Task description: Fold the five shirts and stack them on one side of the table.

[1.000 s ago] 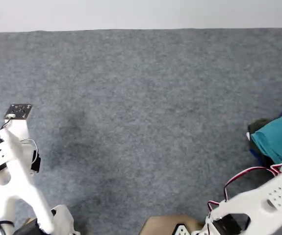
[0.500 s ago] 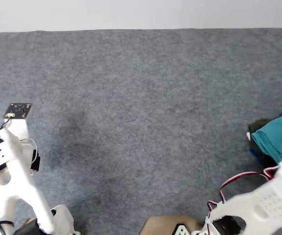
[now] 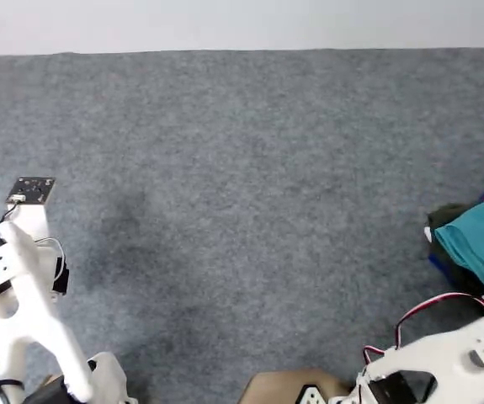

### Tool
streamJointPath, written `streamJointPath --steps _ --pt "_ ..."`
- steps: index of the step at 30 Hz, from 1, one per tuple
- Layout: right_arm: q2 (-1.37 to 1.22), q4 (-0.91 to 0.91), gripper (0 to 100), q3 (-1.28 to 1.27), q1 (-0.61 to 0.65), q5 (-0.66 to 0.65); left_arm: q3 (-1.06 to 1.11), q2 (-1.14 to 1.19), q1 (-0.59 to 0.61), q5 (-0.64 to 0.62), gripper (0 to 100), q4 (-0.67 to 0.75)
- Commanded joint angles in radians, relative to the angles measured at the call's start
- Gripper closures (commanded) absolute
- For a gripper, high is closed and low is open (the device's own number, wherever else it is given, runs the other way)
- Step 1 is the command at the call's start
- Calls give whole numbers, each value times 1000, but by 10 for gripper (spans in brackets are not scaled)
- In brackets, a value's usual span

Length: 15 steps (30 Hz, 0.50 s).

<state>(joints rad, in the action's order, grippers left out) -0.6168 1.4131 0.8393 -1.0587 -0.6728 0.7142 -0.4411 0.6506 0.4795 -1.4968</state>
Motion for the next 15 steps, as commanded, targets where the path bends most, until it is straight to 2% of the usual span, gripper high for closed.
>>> streamJointPath --steps 1,9,15 --pt "99 44 987 141 -8 -9 -5 -23 -6 6 992 12" --pt "166 280 988 235 137 2 -4 -23 -6 5 992 12" --pt "171 384 988 232 257 158 -4 -31 -6 5 992 9"
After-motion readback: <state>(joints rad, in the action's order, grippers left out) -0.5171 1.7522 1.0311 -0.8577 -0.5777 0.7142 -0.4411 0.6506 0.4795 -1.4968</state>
